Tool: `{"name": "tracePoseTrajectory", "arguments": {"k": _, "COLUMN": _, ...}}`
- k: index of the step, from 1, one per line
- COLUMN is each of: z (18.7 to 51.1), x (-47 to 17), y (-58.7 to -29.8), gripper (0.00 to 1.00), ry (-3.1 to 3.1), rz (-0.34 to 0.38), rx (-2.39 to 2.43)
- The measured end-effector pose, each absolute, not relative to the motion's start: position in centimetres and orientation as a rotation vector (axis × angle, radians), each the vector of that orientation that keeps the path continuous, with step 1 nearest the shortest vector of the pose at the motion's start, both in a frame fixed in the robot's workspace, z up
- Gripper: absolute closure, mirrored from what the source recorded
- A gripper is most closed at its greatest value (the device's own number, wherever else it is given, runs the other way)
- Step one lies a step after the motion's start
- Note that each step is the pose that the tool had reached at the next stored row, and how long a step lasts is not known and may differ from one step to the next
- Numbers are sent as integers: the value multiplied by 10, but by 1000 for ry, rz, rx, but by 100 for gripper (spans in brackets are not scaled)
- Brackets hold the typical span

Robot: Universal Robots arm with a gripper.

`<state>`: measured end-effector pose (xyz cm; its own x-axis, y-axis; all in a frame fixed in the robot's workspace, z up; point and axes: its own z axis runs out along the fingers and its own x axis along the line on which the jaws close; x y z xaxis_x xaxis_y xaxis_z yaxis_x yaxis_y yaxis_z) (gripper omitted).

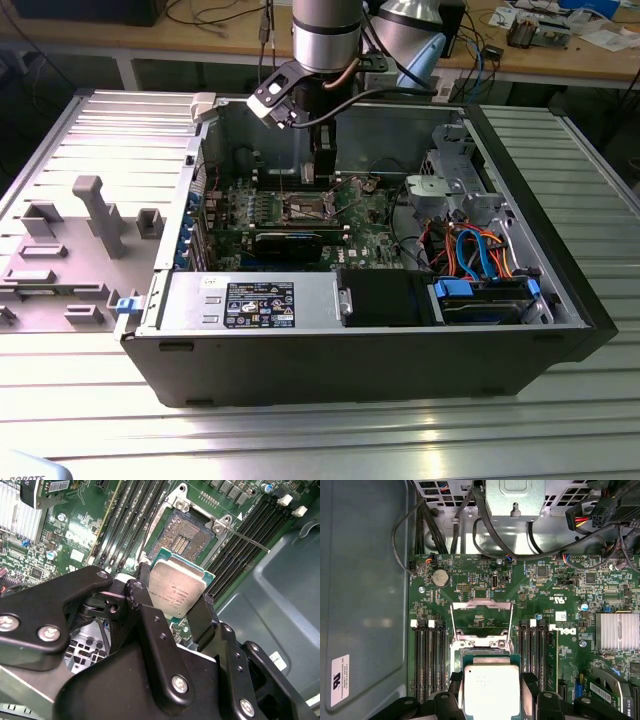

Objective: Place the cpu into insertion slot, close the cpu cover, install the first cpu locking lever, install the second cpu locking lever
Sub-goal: 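Place the cpu into insertion slot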

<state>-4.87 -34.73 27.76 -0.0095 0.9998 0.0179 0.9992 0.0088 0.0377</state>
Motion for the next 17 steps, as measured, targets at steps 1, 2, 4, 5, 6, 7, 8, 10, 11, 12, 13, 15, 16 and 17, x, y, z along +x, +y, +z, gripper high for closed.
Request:
{"name": "tracePoseTrajectory", "arguments": {"k": 1, "z": 278, "x": -49, "y": -347, "gripper": 46, "ry": 2221, "rz": 62, "rx": 2201}}
{"name": "tracePoseTrajectory", "arguments": {"k": 2, "z": 278, "x": -49, "y": -347, "gripper": 46, "ry": 2221, "rz": 62, "rx": 2201}}
{"name": "tracePoseTrajectory", "arguments": {"k": 4, "z": 278, "x": -49, "y": -347, "gripper": 46, "ry": 2221, "rz": 62, "rx": 2201}}
{"name": "tracePoseTrajectory", "arguments": {"k": 5, "z": 278, "x": -49, "y": -347, "gripper": 46, "ry": 2221, "rz": 62, "rx": 2201}}
{"name": "tracePoseTrajectory", "arguments": {"k": 6, "z": 278, "x": -49, "y": -347, "gripper": 46, "ry": 2222, "rz": 62, "rx": 2201}}
{"name": "tracePoseTrajectory", "arguments": {"k": 7, "z": 278, "x": -49, "y": -347, "gripper": 46, "ry": 2222, "rz": 62, "rx": 2201}}
{"name": "tracePoseTrajectory", "arguments": {"k": 8, "z": 277, "x": -49, "y": -347, "gripper": 46, "ry": 2222, "rz": 63, "rx": 2201}}
{"name": "tracePoseTrajectory", "arguments": {"k": 10, "z": 275, "x": -51, "y": -347, "gripper": 46, "ry": 2222, "rz": 62, "rx": 2201}}
{"name": "tracePoseTrajectory", "arguments": {"k": 11, "z": 273, "x": -52, "y": -347, "gripper": 46, "ry": 2222, "rz": 62, "rx": 2201}}
{"name": "tracePoseTrajectory", "arguments": {"k": 12, "z": 270, "x": -53, "y": -347, "gripper": 46, "ry": 2221, "rz": 62, "rx": 2201}}
{"name": "tracePoseTrajectory", "arguments": {"k": 13, "z": 268, "x": -53, "y": -347, "gripper": 46, "ry": 2222, "rz": 62, "rx": 2201}}
{"name": "tracePoseTrajectory", "arguments": {"k": 15, "z": 264, "x": -54, "y": -347, "gripper": 46, "ry": 2221, "rz": 62, "rx": 2201}}
{"name": "tracePoseTrajectory", "arguments": {"k": 16, "z": 262, "x": -54, "y": -347, "gripper": 46, "ry": 2222, "rz": 62, "rx": 2201}}
{"name": "tracePoseTrajectory", "arguments": {"k": 17, "z": 260, "x": -54, "y": -347, "gripper": 46, "ry": 2222, "rz": 62, "rx": 2201}}
